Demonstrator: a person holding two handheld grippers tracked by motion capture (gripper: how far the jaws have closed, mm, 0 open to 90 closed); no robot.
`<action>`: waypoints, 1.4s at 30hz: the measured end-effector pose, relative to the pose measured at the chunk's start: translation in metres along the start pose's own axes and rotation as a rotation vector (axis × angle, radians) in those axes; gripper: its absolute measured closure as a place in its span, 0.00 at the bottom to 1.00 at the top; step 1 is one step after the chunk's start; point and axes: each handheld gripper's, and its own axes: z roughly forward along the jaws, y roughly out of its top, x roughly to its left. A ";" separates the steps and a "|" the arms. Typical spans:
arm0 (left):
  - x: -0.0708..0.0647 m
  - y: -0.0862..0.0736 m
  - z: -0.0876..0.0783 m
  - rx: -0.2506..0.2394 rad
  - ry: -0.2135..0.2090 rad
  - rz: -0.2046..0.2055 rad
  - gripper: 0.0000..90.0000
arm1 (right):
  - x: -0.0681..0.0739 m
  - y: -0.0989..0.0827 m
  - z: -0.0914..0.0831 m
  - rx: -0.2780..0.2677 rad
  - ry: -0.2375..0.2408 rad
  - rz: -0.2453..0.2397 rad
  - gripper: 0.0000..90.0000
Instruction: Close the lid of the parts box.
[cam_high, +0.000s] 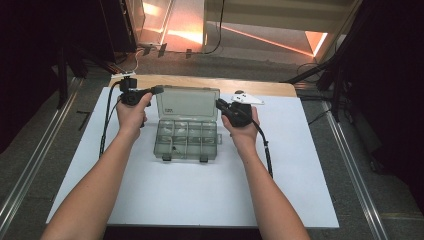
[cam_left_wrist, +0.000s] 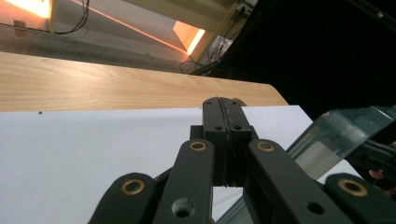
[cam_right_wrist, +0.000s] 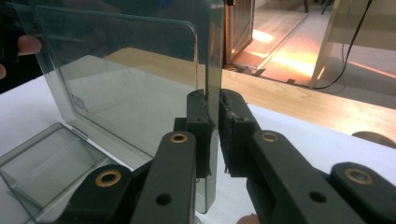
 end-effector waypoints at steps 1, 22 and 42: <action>0.000 0.000 0.000 0.002 -0.005 0.004 1.00 | 0.000 0.000 0.000 0.000 0.002 0.005 0.94; -0.008 -0.001 -0.008 -0.023 -0.056 0.051 1.00 | -0.006 -0.002 -0.017 0.020 0.090 0.041 0.62; -0.016 -0.006 -0.019 -0.029 -0.070 0.108 1.00 | -0.024 -0.020 -0.030 0.014 0.047 0.106 0.82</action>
